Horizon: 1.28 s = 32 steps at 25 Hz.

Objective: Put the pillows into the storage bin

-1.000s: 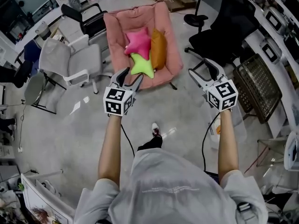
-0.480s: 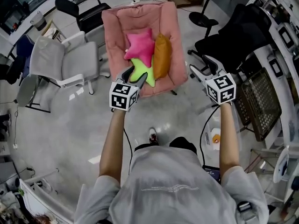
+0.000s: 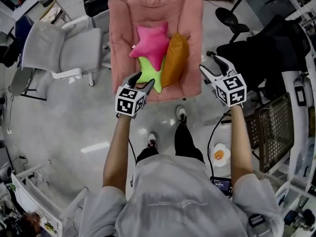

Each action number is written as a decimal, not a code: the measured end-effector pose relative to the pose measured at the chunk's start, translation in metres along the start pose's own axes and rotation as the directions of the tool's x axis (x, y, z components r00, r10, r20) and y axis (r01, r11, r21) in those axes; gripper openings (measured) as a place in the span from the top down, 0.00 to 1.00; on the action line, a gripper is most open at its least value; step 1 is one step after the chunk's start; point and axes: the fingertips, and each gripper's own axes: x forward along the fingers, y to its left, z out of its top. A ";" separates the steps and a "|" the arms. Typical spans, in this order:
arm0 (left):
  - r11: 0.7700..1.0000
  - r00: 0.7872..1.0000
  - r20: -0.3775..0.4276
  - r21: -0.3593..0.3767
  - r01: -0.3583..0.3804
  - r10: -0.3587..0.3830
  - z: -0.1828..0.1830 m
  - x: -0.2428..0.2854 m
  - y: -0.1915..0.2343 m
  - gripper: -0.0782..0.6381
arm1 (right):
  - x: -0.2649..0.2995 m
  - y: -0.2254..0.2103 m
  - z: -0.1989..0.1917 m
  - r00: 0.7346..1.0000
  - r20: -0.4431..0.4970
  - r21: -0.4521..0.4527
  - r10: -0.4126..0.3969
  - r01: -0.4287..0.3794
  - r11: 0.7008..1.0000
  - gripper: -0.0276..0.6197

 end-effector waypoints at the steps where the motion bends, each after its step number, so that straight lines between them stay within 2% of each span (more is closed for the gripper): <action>1: 1.000 1.000 -0.005 -0.021 -0.009 0.009 -0.002 0.012 0.004 0.52 | 0.014 -0.010 -0.003 1.000 -0.008 -0.008 0.020 -0.020 1.000 0.52; 5: 0.993 0.998 -0.049 -0.113 -0.048 0.042 -0.024 0.056 0.012 0.52 | 0.083 -0.038 -0.026 0.988 -0.067 -0.032 0.142 -0.145 0.989 0.52; 11: 0.973 0.989 -0.132 -0.212 -0.092 0.065 -0.073 0.114 0.022 0.51 | 0.192 -0.051 -0.054 0.938 -0.168 -0.078 0.304 -0.320 0.944 0.52; 19: 0.942 0.968 -0.252 -0.324 -0.087 0.003 -0.141 0.185 0.014 0.48 | 0.288 -0.072 -0.082 0.891 -0.218 -0.083 0.399 -0.424 0.902 0.51; 23: 0.932 0.937 -0.345 -0.355 -0.076 -0.055 -0.190 0.205 0.001 0.44 | 0.318 -0.070 -0.091 0.870 -0.231 -0.106 0.436 -0.468 0.878 0.51; 25: 0.919 0.923 -0.378 -0.383 -0.089 -0.068 -0.212 0.212 -0.003 0.44 | 0.329 -0.068 -0.101 0.858 -0.252 -0.133 0.448 -0.489 0.862 0.50; 30: 0.884 0.914 -0.394 -0.455 -0.108 -0.092 -0.240 0.229 -0.011 0.45 | 0.342 -0.064 -0.115 0.847 -0.267 -0.159 0.459 -0.508 0.846 0.53; 32: 0.864 0.920 -0.378 -0.492 -0.105 -0.103 -0.242 0.233 -0.011 0.52 | 0.342 -0.063 -0.116 0.846 -0.263 -0.152 0.464 -0.512 0.846 0.55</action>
